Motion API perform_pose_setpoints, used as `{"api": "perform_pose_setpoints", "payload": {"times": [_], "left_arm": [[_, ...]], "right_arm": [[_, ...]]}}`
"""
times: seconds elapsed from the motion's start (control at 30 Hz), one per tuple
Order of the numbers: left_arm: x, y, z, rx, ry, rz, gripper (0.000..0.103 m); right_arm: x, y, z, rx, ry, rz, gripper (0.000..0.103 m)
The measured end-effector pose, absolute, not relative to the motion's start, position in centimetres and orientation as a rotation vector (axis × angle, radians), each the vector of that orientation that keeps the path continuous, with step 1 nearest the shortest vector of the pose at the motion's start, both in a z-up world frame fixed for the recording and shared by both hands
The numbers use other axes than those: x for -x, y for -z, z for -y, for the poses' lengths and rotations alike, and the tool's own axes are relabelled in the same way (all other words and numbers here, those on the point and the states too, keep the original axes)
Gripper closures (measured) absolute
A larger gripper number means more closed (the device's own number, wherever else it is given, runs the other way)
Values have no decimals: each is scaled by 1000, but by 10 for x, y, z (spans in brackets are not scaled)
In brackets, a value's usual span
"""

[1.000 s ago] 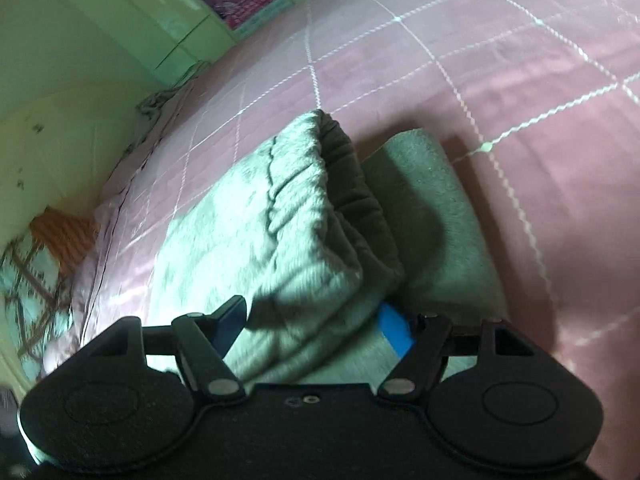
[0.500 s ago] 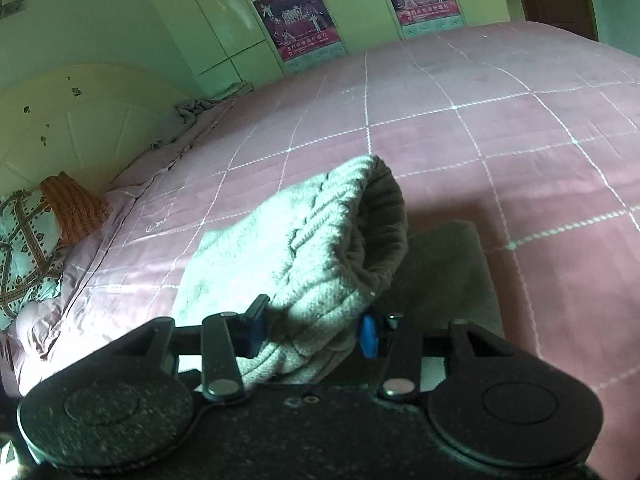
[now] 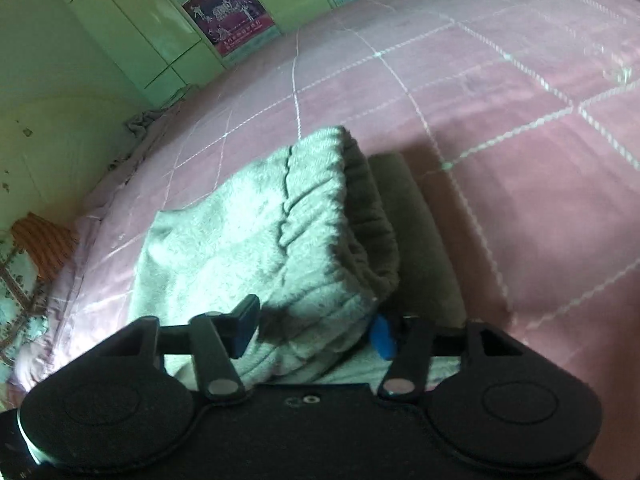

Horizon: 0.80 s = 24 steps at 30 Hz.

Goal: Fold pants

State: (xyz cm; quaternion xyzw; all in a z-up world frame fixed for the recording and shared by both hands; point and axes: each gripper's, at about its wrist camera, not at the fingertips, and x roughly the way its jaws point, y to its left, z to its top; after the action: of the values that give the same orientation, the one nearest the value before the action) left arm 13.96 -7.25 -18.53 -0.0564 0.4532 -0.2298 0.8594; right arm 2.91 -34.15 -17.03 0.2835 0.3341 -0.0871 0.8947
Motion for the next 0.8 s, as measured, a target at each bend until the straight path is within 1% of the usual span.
{"api": "perform_pose_setpoints", "payload": {"times": [0.1, 0.2, 0.33, 0.37, 0.4, 0.43, 0.5, 0.53, 0.6, 0.67, 0.7, 0.73, 0.8], "left_arm": [[-140, 180, 70, 122, 472, -944, 69], [-140, 172, 69, 136, 467, -918, 69], [-140, 164, 75, 125, 482, -898, 69], [-142, 169, 80, 97, 475, -914, 67], [-145, 176, 85, 67, 470, -951, 65], [-147, 185, 89, 36, 473, -979, 65], [-144, 191, 93, -5, 477, -952, 65], [-144, 190, 93, -8, 475, -952, 65], [-148, 189, 90, 3, 477, -960, 65], [-151, 185, 85, 28, 480, -969, 65], [-152, 183, 82, 38, 477, -967, 65], [-151, 180, 79, 43, 470, -962, 65], [-150, 176, 74, 46, 463, -948, 65]], "right_arm": [[-29, 158, 332, -504, 161, -662, 57], [-26, 136, 324, -420, 112, -608, 58], [-21, 119, 339, -408, 125, -560, 59], [-19, 120, 346, -413, 139, -553, 58], [-18, 123, 352, -420, 146, -567, 56], [-22, 134, 361, -448, 138, -634, 55], [-31, 167, 377, -527, 144, -805, 56], [-26, 177, 383, -561, 130, -798, 56], [-19, 177, 383, -558, 111, -776, 55], [-18, 171, 381, -550, 109, -769, 53], [-16, 166, 382, -547, 118, -753, 50], [-12, 161, 385, -544, 130, -734, 44], [-4, 151, 387, -515, 165, -691, 40]]}}
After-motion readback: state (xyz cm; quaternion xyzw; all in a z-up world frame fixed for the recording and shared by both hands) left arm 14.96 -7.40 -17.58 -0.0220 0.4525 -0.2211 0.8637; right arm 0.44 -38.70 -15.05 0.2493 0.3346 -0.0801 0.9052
